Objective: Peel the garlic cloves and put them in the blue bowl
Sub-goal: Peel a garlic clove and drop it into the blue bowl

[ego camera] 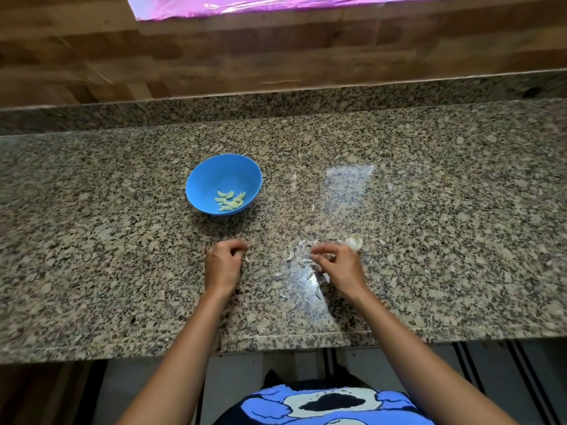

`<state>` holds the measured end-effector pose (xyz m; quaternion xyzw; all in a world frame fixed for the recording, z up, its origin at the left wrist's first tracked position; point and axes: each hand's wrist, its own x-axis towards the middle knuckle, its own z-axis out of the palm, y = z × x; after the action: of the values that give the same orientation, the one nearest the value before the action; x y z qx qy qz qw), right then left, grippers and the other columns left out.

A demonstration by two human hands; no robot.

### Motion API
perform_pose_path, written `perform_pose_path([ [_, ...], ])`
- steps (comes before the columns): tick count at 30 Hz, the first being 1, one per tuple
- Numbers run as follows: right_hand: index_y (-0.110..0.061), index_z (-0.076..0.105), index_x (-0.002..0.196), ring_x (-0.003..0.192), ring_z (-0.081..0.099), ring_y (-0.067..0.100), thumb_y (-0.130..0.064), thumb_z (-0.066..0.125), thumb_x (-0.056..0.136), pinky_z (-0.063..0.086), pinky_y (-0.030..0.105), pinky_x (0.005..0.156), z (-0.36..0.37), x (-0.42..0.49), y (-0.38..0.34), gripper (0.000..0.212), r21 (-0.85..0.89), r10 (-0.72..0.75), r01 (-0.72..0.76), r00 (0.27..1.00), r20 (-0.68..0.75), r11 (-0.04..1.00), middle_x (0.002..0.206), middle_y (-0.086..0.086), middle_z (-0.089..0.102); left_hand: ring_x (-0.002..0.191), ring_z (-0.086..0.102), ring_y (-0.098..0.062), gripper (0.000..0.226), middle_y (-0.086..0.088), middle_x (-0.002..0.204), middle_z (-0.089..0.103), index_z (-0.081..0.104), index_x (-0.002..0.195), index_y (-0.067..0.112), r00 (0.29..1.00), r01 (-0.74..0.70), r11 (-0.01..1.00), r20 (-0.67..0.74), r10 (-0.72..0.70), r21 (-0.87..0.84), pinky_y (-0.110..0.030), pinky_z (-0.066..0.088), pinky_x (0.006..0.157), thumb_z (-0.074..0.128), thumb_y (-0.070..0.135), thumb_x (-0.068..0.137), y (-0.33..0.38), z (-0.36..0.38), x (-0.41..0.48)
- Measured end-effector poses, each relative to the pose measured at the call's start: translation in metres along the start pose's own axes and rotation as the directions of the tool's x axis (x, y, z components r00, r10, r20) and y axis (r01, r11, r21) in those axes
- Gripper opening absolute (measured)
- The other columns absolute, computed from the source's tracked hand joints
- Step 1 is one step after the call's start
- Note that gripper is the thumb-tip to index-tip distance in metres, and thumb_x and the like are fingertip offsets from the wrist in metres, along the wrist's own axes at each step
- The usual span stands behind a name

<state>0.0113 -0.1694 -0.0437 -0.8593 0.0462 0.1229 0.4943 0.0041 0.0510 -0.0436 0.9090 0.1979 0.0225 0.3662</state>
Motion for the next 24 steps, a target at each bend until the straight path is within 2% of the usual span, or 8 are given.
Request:
perform_pose_path([
  [2,-0.018,0.068,0.103,0.071,0.067,0.024,-0.021,0.062,0.087,0.057,0.037,0.068,0.002,-0.001,0.0,0.018,-0.063,-0.017,0.017,1.0,-0.002,0.998,0.107,-0.001,0.068,0.099,0.058,-0.012,0.024,-0.005,0.117,0.066,0.068,0.11,0.013,0.999,-0.043,0.998,-0.028,0.044,0.042,-0.013,0.043,0.079,0.059,0.004,0.089,0.001,0.004,-0.006],
  [5,-0.022,0.062,0.117,0.05,0.057,0.015,-0.019,0.057,0.09,0.051,0.025,0.048,0.001,-0.003,0.0,0.027,-0.093,-0.036,0.032,0.998,-0.044,0.995,0.112,-0.002,0.066,0.112,0.056,-0.016,0.027,-0.006,0.12,0.063,0.067,0.111,0.013,0.978,-0.188,0.982,-0.084,0.19,0.022,-0.024,0.046,0.094,0.057,0.002,0.089,0.017,0.013,-0.015],
  [8,-0.03,0.048,0.132,0.05,0.056,0.016,-0.018,0.053,0.093,0.047,0.026,0.044,0.0,-0.004,0.005,0.042,-0.118,-0.056,0.043,0.993,-0.108,0.992,0.107,-0.005,0.065,0.123,0.048,-0.009,0.031,-0.001,0.132,0.056,0.061,0.121,0.017,0.954,-0.249,0.967,0.156,0.254,-0.051,-0.02,0.035,0.103,0.058,0.018,0.09,0.04,0.033,-0.028],
  [10,-0.033,0.046,0.133,0.046,0.048,0.013,-0.02,0.053,0.093,0.041,0.022,0.041,0.004,-0.006,0.01,0.043,-0.121,-0.053,0.036,0.989,-0.139,0.992,0.1,-0.003,0.066,0.138,0.029,-0.014,0.051,0.002,0.147,0.035,0.044,0.137,0.025,0.921,-0.258,0.965,0.312,0.233,0.041,-0.031,0.026,0.111,0.054,0.04,0.09,0.047,0.05,-0.038],
  [15,-0.027,0.051,0.128,0.06,0.061,0.03,-0.019,0.053,0.093,0.054,0.036,0.053,0.006,-0.013,0.016,0.037,0.084,0.082,-0.065,0.973,-0.216,0.994,0.085,-0.005,0.063,0.143,-0.011,-0.012,0.069,0.01,0.154,-0.01,0.009,0.147,0.041,0.815,-0.405,0.902,0.507,0.281,0.151,-0.037,-0.001,0.113,0.032,0.058,0.084,0.053,0.073,-0.069],
  [17,-0.024,0.054,0.126,0.056,0.054,0.023,-0.015,0.051,0.093,0.047,0.03,0.05,0.004,-0.012,0.018,0.034,0.142,0.129,-0.095,0.959,-0.253,0.985,0.078,-0.005,0.063,0.143,0.002,-0.012,0.058,0.008,0.155,0.003,0.019,0.145,0.041,0.789,-0.495,0.86,0.475,0.389,0.119,-0.033,0.005,0.112,0.041,0.042,0.092,0.048,0.076,-0.073],
  [20,-0.024,0.055,0.124,0.063,0.06,0.024,-0.013,0.051,0.093,0.054,0.039,0.058,0.002,-0.014,0.02,0.033,0.182,0.149,-0.1,0.949,-0.277,0.978,0.085,-0.005,0.066,0.121,0.055,-0.022,0.041,-0.007,0.136,0.052,0.057,0.129,0.02,0.715,-0.661,0.746,0.364,0.597,0.075,-0.027,0.039,0.1,0.057,0.008,0.09,0.036,0.072,-0.07],
  [24,-0.017,0.055,0.124,0.062,0.054,0.024,-0.012,0.049,0.094,0.053,0.046,0.061,0.005,-0.014,0.016,0.032,0.26,0.151,-0.082,0.955,-0.255,0.962,0.087,-0.001,0.066,0.09,0.07,-0.025,0.024,-0.015,0.104,0.07,0.07,0.103,0.003,0.659,-0.745,0.659,0.265,0.704,0.102,-0.026,0.049,0.087,0.056,0.008,0.084,0.026,0.061,-0.06],
])
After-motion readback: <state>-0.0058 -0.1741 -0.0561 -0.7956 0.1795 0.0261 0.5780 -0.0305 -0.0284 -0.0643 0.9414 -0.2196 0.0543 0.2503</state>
